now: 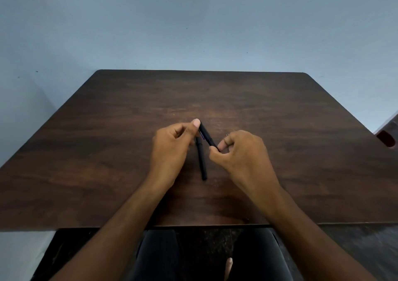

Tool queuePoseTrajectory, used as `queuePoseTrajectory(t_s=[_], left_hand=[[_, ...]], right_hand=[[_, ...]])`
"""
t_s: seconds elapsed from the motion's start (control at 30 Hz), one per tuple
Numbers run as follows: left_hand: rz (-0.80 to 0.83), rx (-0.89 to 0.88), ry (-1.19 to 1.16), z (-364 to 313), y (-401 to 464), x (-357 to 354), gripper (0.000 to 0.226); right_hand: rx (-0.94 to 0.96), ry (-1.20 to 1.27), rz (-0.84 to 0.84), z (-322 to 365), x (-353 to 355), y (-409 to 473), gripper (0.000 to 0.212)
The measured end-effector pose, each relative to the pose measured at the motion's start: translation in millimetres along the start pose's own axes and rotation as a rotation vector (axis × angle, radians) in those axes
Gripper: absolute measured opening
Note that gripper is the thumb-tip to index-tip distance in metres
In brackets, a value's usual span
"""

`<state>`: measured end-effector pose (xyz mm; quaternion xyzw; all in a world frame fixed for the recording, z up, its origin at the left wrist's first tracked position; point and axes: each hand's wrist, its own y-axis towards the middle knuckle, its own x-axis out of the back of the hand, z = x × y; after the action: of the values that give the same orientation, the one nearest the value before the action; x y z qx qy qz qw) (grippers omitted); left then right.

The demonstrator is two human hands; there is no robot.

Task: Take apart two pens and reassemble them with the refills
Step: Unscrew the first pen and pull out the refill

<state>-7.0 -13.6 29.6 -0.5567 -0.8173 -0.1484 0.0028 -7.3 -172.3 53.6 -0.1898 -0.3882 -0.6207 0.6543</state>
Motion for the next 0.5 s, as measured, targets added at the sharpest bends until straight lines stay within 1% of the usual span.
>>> queuePoseTrajectory(t_s=[0.07, 0.17, 0.23, 0.27, 0.33, 0.37, 0.4, 0.5], left_hand=[[0.005, 0.087, -0.129, -7.2, 0.4, -3.2, 0.025], [0.042, 0.241, -0.282, -14.7, 2.3, -7.1, 0.024], [0.048, 0.278, -0.329, -17.5, 2.4, -9.6, 0.026], [0.050, 0.281, -0.342, -18.7, 1.8, -10.8, 0.026], [0.053, 0.272, -0.355, -20.0, -0.1, -12.7, 0.026], [0.052, 0.264, -0.354, -20.2, -0.7, -13.2, 0.026], [0.050, 0.256, -0.348, -20.1, -1.2, -13.3, 0.026], [0.059, 0.242, -0.329, -21.6, -0.8, -12.9, 0.022]], right_hand=[[-0.002, 0.009, 0.032, -2.7, 1.0, -0.9, 0.027], [-0.004, 0.056, 0.018, -6.2, 6.9, -0.7, 0.023], [-0.042, 0.123, 0.038, -8.9, 12.7, 1.6, 0.017], [-0.085, 0.220, 0.079, -9.5, 15.3, 3.4, 0.013], [-0.178, 0.512, 0.187, -7.4, 19.0, 6.2, 0.004], [-0.189, 0.604, 0.216, -6.6, 20.1, 7.4, 0.006], [-0.169, 0.622, 0.227, -6.9, 20.5, 8.3, 0.010], [-0.055, 0.513, 0.208, -6.8, 21.8, 11.1, 0.034]])
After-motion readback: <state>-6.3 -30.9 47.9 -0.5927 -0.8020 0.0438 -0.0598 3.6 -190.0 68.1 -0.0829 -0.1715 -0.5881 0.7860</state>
